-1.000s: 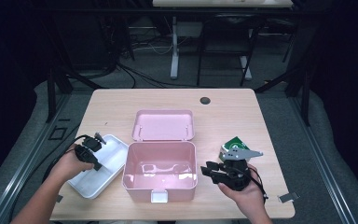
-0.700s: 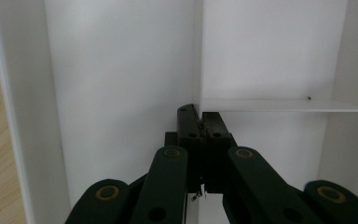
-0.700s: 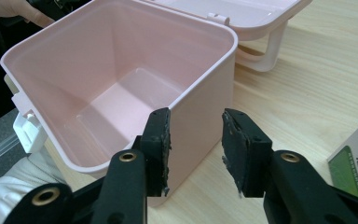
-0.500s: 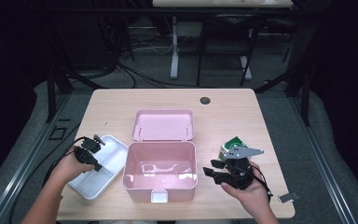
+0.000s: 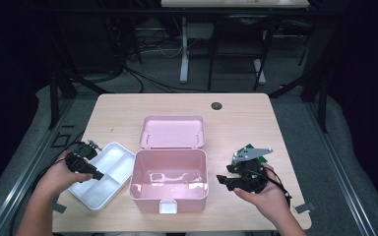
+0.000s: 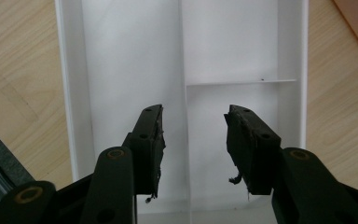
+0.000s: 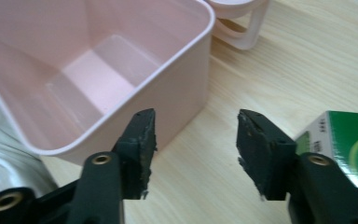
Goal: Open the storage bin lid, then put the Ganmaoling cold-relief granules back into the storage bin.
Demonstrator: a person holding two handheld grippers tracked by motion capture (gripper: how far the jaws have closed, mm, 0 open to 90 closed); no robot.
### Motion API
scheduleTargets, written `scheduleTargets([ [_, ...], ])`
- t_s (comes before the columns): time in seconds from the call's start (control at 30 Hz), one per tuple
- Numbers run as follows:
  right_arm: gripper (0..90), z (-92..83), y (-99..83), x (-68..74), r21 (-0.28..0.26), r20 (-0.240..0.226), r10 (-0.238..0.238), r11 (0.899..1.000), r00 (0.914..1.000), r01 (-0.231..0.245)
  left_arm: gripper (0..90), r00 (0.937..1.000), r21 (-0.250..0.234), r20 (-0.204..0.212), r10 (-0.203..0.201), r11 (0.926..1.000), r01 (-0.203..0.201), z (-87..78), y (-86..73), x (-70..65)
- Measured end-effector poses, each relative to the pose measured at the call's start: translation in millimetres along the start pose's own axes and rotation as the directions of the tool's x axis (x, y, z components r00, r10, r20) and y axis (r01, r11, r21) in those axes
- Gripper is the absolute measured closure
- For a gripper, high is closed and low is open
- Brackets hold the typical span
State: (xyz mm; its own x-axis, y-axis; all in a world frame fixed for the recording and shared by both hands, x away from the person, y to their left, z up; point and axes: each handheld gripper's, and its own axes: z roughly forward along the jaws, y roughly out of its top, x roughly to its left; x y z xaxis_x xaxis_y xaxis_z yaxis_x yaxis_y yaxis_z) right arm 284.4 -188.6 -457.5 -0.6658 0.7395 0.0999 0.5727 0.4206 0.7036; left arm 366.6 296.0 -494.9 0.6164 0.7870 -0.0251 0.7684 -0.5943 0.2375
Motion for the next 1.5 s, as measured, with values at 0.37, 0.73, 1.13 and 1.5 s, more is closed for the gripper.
scheduleTargets([
  [0.37,35.7,9.4,20.6,-23.7,0.104,0.094,-0.001,0.995,0.9956,-0.008,52.4,0.9999,-0.033,-0.013,-0.006,0.9994,0.006,-4.1,-1.2,-2.1],
  [0.73,31.2,13.0,31.9,-45.7,0.172,0.157,0.001,0.985,0.9876,-0.029,49.3,0.9995,-0.048,0.023,-0.022,0.9986,0.023,-8.8,-1.4,-3.2],
  [1.13,14.9,20.8,39.3,-73.0,0.297,0.190,0.005,0.953,0.9818,-0.062,45.2,0.9963,-0.079,0.060,-0.062,0.9947,0.067,-14.2,-2.7,1.3],
  [1.5,2.3,33.8,43.8,-93.4,0.420,0.208,0.040,0.899,0.9773,-0.126,44.4,0.9957,-0.091,0.071,-0.060,0.9936,0.066,-17.3,-4.4,3.2],
])
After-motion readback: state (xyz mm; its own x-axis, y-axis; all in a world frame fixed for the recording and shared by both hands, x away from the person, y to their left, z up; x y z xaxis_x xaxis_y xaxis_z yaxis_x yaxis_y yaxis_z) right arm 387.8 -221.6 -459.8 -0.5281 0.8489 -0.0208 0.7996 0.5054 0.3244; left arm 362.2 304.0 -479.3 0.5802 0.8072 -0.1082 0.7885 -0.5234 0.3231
